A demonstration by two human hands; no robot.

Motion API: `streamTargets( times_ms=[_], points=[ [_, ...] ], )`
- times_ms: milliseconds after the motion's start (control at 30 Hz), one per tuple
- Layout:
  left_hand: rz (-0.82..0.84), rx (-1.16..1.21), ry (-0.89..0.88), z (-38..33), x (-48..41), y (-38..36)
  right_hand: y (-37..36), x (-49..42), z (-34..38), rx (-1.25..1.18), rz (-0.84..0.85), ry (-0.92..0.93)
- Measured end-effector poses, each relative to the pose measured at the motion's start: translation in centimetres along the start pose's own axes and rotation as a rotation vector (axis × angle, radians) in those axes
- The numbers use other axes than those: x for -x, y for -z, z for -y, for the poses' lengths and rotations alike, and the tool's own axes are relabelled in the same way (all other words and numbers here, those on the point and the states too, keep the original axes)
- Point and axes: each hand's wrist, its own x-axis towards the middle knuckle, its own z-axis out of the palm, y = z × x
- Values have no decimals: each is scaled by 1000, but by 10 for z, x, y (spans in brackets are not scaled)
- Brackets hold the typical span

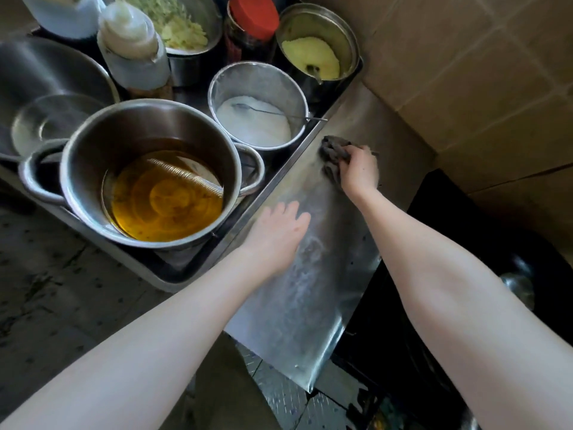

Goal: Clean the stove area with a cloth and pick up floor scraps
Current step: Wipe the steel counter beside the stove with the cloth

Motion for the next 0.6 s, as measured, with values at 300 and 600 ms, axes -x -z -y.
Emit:
streamTargets(
  times_ms=[300, 600],
  points=[
    [-16, 20, 41, 0, -34, -9, 10, -69, -15, -6, -25, -26],
    [-94, 63, 37, -5, -64, -2, 23, -104, -28, -45, -52, -20]
  ],
)
